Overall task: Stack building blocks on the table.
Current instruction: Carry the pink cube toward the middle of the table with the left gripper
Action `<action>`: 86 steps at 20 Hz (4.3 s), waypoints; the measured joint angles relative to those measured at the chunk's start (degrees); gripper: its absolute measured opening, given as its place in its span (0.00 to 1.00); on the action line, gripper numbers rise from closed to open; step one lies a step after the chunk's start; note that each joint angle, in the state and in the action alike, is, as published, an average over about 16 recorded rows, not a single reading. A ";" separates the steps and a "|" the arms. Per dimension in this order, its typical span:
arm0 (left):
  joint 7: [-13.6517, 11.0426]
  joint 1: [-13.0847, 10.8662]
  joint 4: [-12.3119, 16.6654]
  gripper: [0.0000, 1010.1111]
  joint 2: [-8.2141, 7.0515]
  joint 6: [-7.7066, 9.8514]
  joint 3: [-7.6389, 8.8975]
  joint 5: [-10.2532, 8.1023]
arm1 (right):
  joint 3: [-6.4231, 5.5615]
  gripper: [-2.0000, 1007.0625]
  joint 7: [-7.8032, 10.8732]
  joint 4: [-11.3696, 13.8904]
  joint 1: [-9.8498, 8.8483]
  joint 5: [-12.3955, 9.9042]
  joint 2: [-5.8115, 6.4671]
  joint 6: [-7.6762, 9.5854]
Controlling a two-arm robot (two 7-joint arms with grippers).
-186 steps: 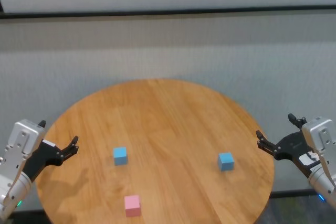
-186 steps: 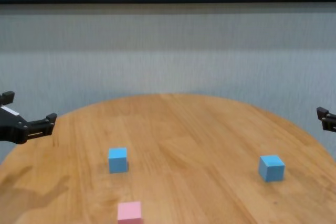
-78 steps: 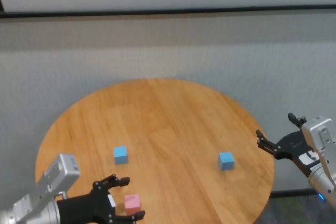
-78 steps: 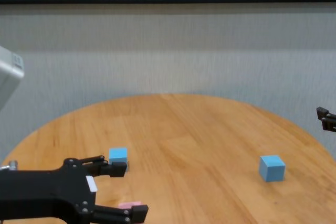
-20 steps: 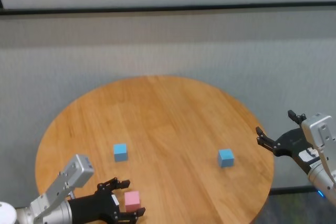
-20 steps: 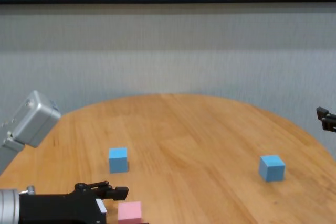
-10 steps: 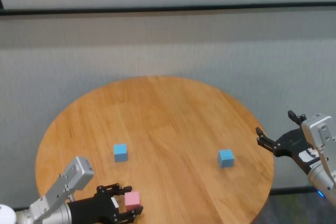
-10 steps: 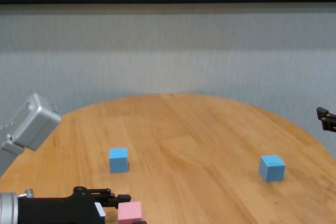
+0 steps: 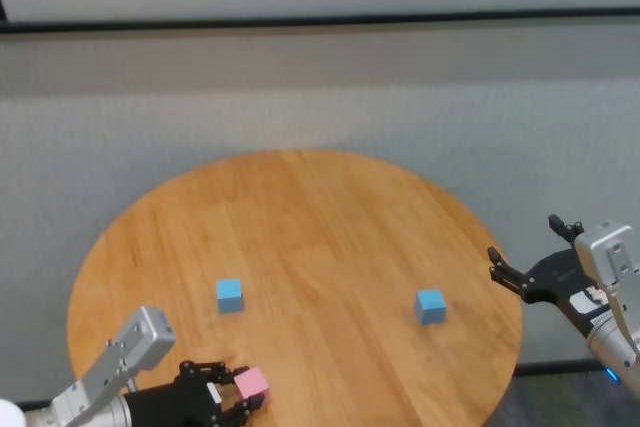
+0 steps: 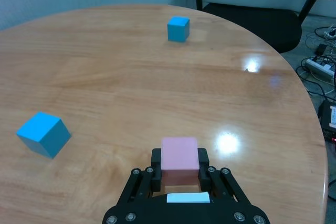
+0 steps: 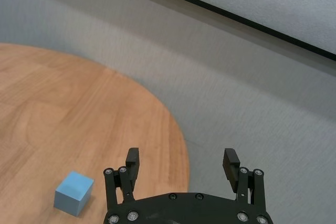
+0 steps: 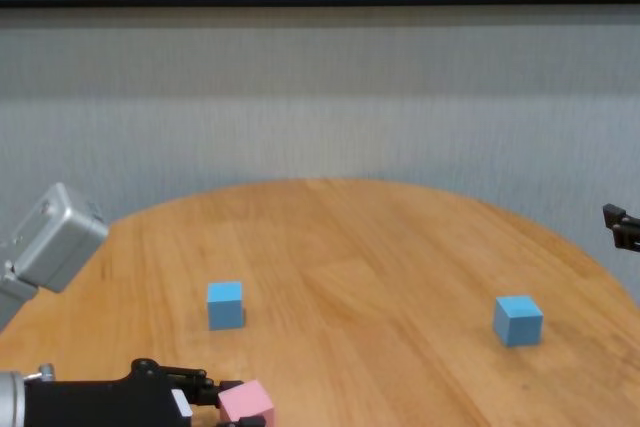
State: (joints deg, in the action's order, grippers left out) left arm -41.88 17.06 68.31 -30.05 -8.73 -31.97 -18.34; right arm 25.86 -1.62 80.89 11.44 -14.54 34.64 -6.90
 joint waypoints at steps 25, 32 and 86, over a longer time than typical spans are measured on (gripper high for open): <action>12.42 4.94 6.70 0.40 5.31 9.69 2.51 7.28 | 0.00 1.00 0.00 0.00 0.00 0.00 0.00 0.00; 14.54 7.17 6.47 0.40 8.53 12.10 2.16 9.87 | 0.00 1.00 0.00 0.00 0.00 0.00 0.00 0.00; 17.89 17.00 -22.16 0.40 24.21 9.06 3.21 18.16 | 0.00 1.00 0.00 0.00 0.00 0.00 0.00 0.00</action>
State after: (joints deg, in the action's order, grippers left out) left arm -24.00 34.06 46.15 -5.84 0.33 -28.76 -0.18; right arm 25.86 -1.62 80.89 11.44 -14.54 34.64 -6.90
